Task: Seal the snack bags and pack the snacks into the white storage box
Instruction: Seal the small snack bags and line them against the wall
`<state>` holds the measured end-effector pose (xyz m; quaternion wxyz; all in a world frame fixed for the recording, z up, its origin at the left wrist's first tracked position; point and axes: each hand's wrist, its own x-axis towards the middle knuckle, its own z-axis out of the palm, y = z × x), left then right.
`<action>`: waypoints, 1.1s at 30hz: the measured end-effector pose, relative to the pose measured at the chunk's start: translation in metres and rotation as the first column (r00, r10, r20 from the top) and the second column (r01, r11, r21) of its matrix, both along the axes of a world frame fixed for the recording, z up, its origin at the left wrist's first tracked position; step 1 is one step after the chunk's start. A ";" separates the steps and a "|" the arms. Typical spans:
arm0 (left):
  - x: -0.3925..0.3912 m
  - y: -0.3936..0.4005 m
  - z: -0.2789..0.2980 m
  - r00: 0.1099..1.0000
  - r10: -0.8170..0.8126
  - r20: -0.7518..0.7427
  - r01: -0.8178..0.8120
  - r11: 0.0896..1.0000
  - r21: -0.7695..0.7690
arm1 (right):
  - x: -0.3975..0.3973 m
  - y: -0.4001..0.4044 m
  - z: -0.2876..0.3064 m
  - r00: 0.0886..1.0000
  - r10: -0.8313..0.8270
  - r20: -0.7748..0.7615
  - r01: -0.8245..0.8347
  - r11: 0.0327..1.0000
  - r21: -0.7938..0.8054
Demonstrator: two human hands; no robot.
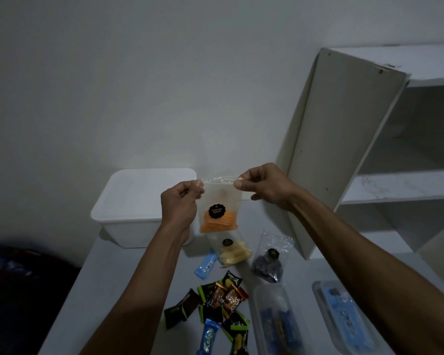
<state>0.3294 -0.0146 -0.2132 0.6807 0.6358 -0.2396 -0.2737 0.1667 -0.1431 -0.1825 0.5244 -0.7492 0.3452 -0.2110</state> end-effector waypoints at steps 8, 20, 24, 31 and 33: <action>-0.006 -0.002 -0.001 0.999 -0.035 0.001 0.035 0.999 -0.018 | -0.009 0.003 -0.003 0.999 -0.005 0.032 0.005 1.000 0.009; -0.014 -0.005 0.000 0.971 -0.200 0.129 0.200 0.980 0.009 | -0.006 0.009 0.009 0.991 0.107 -0.084 -0.106 0.994 0.014; -0.014 -0.007 -0.003 0.962 -0.217 0.168 0.212 0.976 0.045 | -0.005 0.008 0.007 0.983 0.132 -0.126 -0.137 0.990 -0.030; -0.026 -0.012 -0.004 0.970 0.057 0.236 -0.092 0.986 0.141 | 0.009 0.022 -0.014 0.997 0.033 -0.066 -0.045 0.979 -0.197; -0.027 -0.012 -0.001 0.978 0.025 0.207 -0.065 0.979 0.192 | 0.013 0.025 -0.019 0.998 0.034 -0.059 -0.046 0.977 -0.208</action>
